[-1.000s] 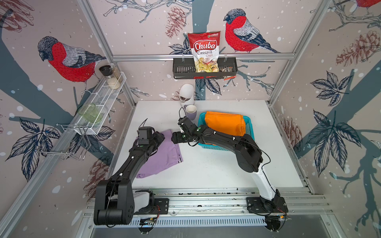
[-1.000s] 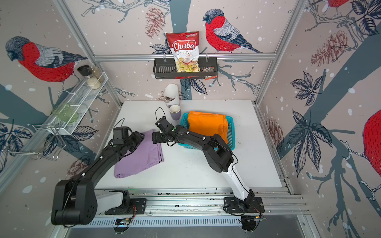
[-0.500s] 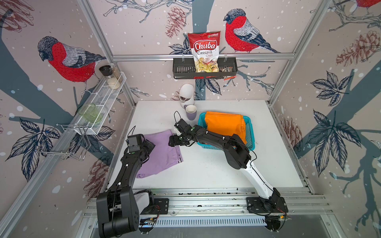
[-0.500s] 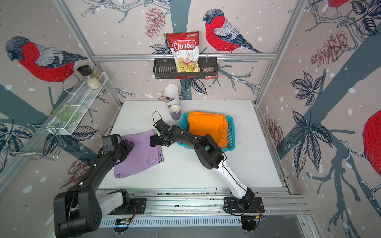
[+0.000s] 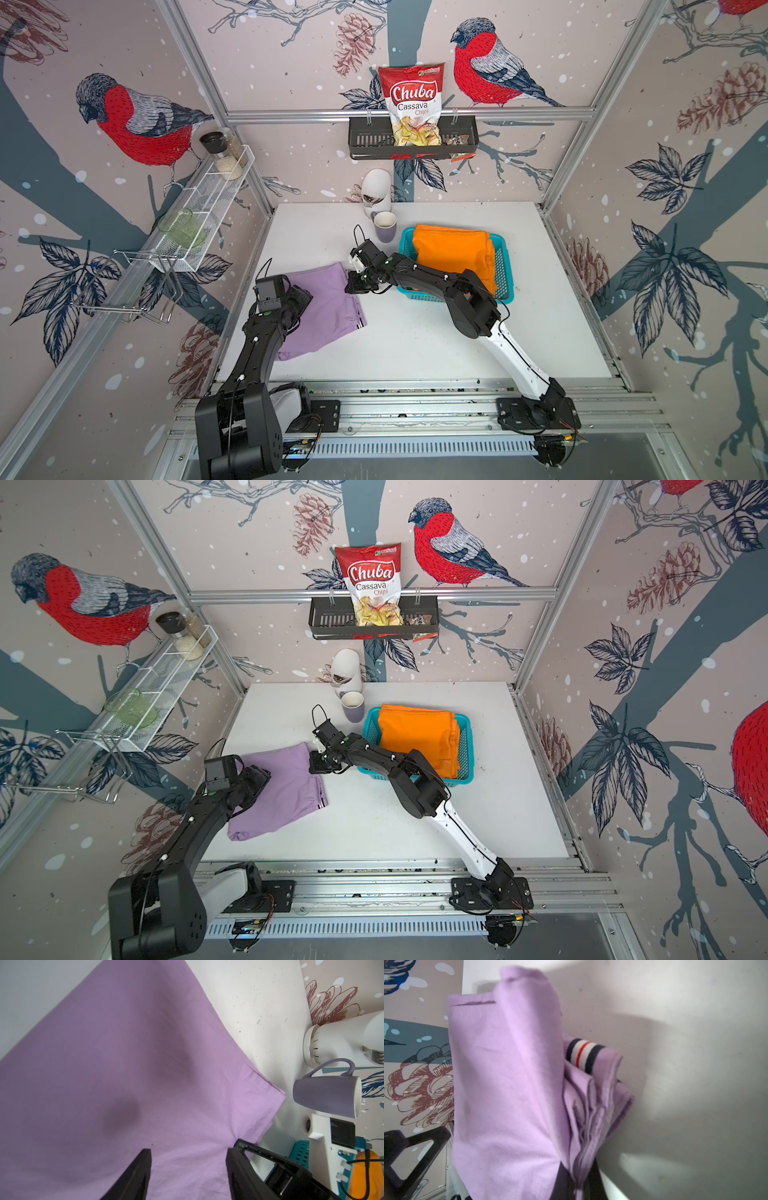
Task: Put the folded long pants in the basket
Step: Pick up the long pant at the center of the board.
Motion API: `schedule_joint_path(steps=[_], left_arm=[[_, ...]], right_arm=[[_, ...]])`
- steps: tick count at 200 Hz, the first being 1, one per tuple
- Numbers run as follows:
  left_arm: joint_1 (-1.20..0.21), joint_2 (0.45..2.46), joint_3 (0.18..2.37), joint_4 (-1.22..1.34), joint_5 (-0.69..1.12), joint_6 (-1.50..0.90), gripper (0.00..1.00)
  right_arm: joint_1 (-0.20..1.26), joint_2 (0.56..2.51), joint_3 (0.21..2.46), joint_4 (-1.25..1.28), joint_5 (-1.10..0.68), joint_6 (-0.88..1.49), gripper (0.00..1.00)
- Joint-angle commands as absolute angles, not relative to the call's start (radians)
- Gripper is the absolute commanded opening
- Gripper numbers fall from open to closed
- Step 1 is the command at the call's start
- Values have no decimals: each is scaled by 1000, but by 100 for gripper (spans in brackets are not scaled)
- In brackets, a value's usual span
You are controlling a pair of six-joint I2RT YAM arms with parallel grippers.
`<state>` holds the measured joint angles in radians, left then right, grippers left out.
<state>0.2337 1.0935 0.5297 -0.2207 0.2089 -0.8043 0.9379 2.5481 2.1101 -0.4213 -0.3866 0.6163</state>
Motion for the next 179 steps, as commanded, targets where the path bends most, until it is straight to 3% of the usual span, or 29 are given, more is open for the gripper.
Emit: schedule_joint_path(steps=[1, 59, 179], left_arm=[[240, 1094, 529, -210, 227, -781, 62], [240, 1155, 577, -197, 241, -704, 63], [241, 1403, 536, -67, 212, -665, 63]], right_arm=[[931, 2518, 2080, -581, -242, 591, 0], [892, 2440, 2062, -727, 51, 522, 0], [899, 2430, 2066, -689, 56, 498, 0]])
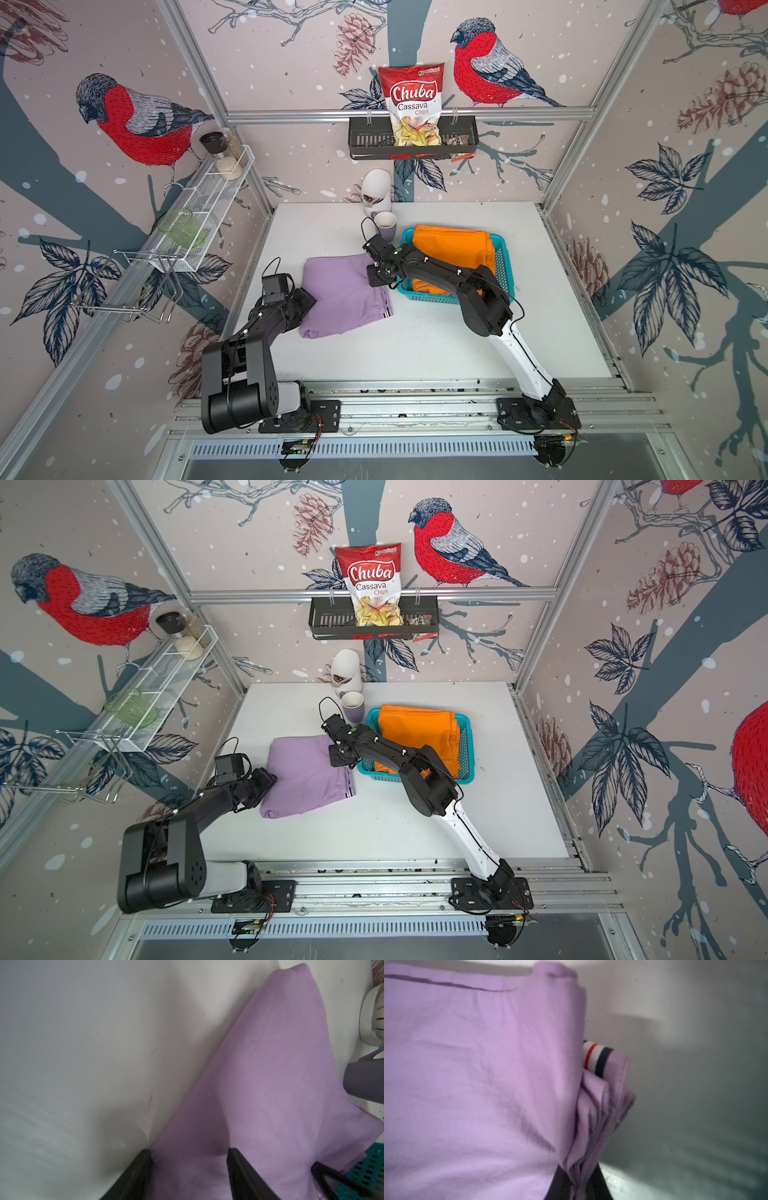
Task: Put the folded long pants in the basket
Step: Pick up the long pant at the center of the board.
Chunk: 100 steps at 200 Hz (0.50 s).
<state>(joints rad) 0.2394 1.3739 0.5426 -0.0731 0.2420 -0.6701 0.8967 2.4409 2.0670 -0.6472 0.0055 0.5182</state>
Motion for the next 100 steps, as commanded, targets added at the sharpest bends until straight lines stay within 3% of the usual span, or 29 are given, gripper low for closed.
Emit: schedule_joint_path(steps=[1, 61, 76, 100], left_arm=[[240, 1404, 536, -68, 210, -665, 63], [243, 1343, 632, -104, 31, -610, 67], [245, 1381, 674, -92, 78, -563, 73], [245, 1487, 714, -60, 231, -522, 73]], right_arm=[[899, 2429, 2065, -688, 55, 498, 0], [906, 2428, 2048, -676, 50, 482, 0], [907, 2428, 2039, -672, 53, 476, 0], [907, 2428, 2033, -658, 52, 475, 0]])
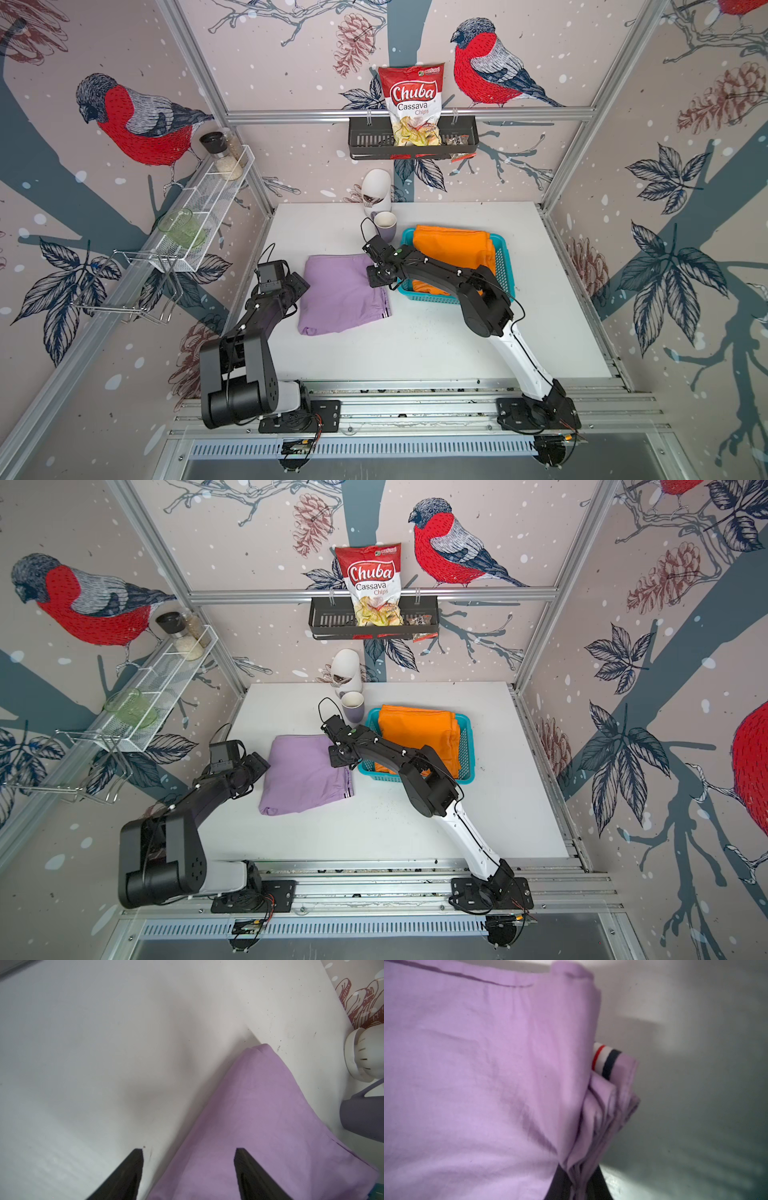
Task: Put the folded long pants in the basket
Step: Pick up the long pant at the center of the board.
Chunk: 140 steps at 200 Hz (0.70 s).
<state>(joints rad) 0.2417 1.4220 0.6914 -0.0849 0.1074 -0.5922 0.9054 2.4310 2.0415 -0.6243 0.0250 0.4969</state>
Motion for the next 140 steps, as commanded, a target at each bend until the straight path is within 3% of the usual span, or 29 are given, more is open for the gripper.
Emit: schedule_joint_path(steps=[1, 76, 84, 92, 96, 103, 140], left_arm=[[245, 1491, 712, -57, 236, -522, 73], [245, 1585, 641, 53, 317, -546, 68], [245, 1590, 637, 56, 325, -551, 61], [244, 1594, 634, 55, 329, -556, 45], [244, 1594, 633, 53, 329, -558, 34], [244, 1595, 635, 47, 329, -561, 0], [244, 1581, 658, 1, 339, -562, 0]], right_arm=[[907, 2428, 2033, -657, 52, 475, 0], [908, 2427, 2025, -627, 27, 459, 0], [907, 2426, 2023, -626, 28, 460, 0], [908, 2425, 2019, -624, 25, 463, 0], [907, 2424, 2017, -622, 23, 463, 0], [908, 2424, 2015, -617, 20, 466, 0], [912, 2423, 2036, -588, -36, 489, 0]])
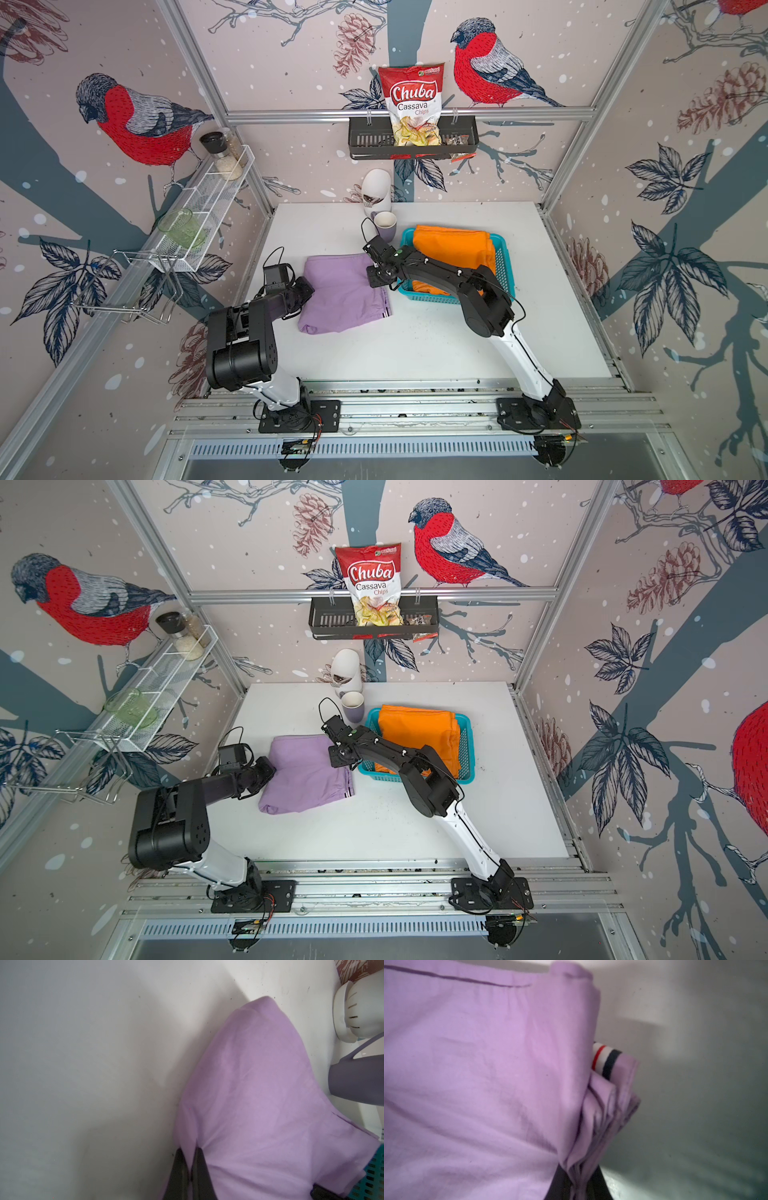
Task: Put the folded long pants in the basket
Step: Pick up the long pant at the center of the board.
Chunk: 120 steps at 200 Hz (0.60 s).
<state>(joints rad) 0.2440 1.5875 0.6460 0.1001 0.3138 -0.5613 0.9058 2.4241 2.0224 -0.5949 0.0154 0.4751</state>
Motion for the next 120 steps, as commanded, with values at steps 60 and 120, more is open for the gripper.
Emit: schedule_joint_path(steps=[60, 120], left_arm=[[245, 1465, 776, -134, 455, -556, 0], [220, 1312, 942, -161, 587, -741, 0]], right_arm=[[917, 2398, 2180, -618, -129, 511, 0], [845, 2245, 2185, -647, -196, 475, 0]])
